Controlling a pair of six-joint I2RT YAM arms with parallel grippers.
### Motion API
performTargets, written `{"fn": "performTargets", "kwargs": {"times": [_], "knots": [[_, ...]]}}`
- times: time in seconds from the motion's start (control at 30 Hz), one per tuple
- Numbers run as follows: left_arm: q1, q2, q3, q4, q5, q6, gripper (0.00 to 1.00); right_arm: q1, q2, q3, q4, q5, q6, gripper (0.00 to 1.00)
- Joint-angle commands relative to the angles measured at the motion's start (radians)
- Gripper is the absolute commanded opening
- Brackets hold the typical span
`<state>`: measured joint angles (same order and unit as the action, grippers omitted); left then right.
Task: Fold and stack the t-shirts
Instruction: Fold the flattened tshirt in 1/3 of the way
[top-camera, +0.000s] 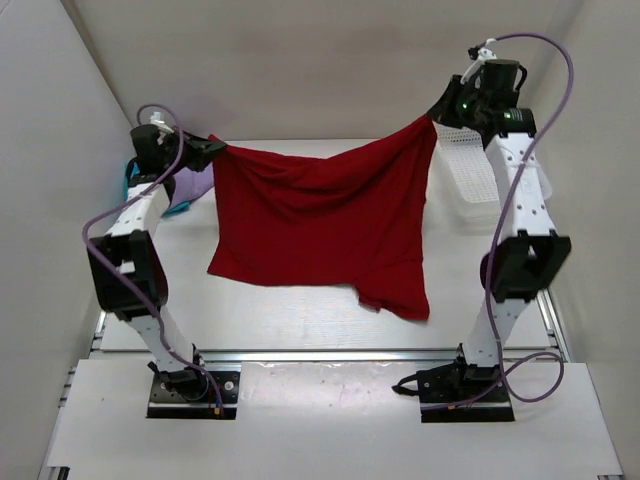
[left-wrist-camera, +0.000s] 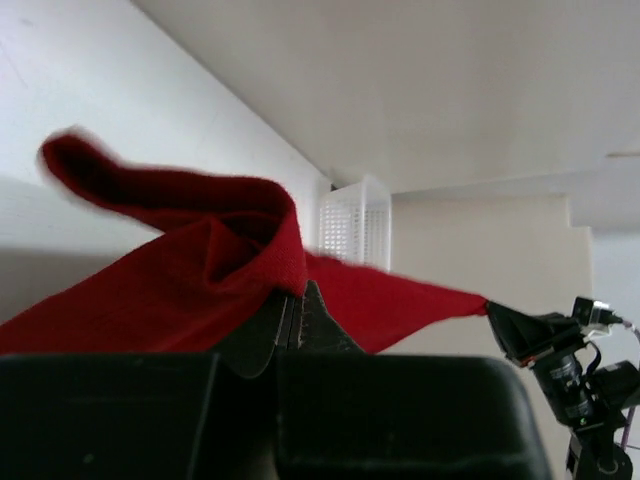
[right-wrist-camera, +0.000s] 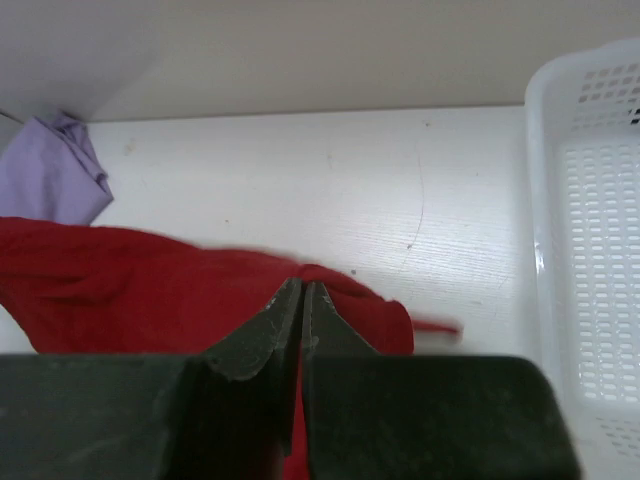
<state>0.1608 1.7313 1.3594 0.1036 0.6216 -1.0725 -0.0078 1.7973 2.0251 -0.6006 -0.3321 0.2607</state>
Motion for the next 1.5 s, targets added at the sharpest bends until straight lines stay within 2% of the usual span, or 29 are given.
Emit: {"fn": "performTargets", "kwargs": {"times": [0.0,0.03,0.07,0.13,0.17,0.27,0.4,0.5,0.53,0.6,0.63,0.7,0.73,0.8,0.9,1.13,1.33,1.47], "knots": [[-0.052,0.040,0.149,-0.028,-0.023,0.010,0.00,-0.003,0.104,0.287,-0.009,-0.024,-0.012,0.00],[-0.053,0.075,0.208,-0.018,-0.008,-0.004,0.00,-0.004,0.185,0.460,-0.033,-0.025,0.004,0.00],[-0.063,0.095,0.236,-0.016,-0.010,-0.029,0.00,-0.020,0.197,0.495,-0.034,-0.045,0.035,0.00],[-0.061,0.120,0.364,-0.045,-0.003,-0.050,0.00,-0.055,0.107,0.390,0.125,-0.087,0.096,0.00],[-0.055,0.116,0.424,-0.047,-0.009,-0.050,0.00,-0.078,0.091,0.385,0.136,-0.099,0.116,0.01],[-0.034,0.080,0.489,-0.054,-0.031,-0.052,0.00,-0.109,0.044,0.471,0.147,-0.110,0.138,0.00],[-0.001,0.067,0.489,-0.045,-0.027,-0.052,0.00,-0.161,-0.032,0.341,0.220,-0.185,0.180,0.00],[0.016,0.025,0.341,0.039,-0.016,-0.063,0.00,-0.161,-0.039,0.273,0.170,-0.206,0.144,0.00],[0.017,0.001,0.304,0.057,-0.016,-0.057,0.00,-0.150,-0.050,0.214,0.154,-0.211,0.109,0.00],[0.020,-0.036,0.126,0.131,-0.014,-0.044,0.00,-0.127,-0.137,0.031,0.200,-0.197,0.074,0.00],[0.017,-0.056,0.075,0.157,-0.011,-0.049,0.00,-0.106,-0.177,-0.153,0.237,-0.174,0.057,0.00],[0.019,-0.081,-0.157,0.256,0.001,-0.053,0.00,-0.092,-0.315,-0.529,0.428,-0.188,0.081,0.00],[0.022,-0.082,-0.196,0.289,0.006,-0.044,0.00,-0.095,-0.369,-0.601,0.476,-0.188,0.093,0.00],[0.020,-0.070,-0.326,0.321,0.024,-0.024,0.00,-0.098,-0.424,-0.875,0.542,-0.188,0.109,0.00],[0.016,-0.053,-0.460,0.349,0.013,0.034,0.00,-0.112,-0.457,-1.102,0.623,-0.187,0.138,0.01],[0.017,-0.052,-0.641,0.348,-0.011,0.103,0.00,-0.116,-0.544,-1.408,0.644,-0.119,0.195,0.00],[0.049,-0.110,-0.680,0.134,-0.101,0.220,0.00,-0.164,-0.705,-1.627,0.622,-0.084,0.261,0.00],[0.095,-0.157,-0.706,-0.008,-0.129,0.285,0.00,-0.219,-0.855,-1.740,0.539,-0.071,0.282,0.00]]}}
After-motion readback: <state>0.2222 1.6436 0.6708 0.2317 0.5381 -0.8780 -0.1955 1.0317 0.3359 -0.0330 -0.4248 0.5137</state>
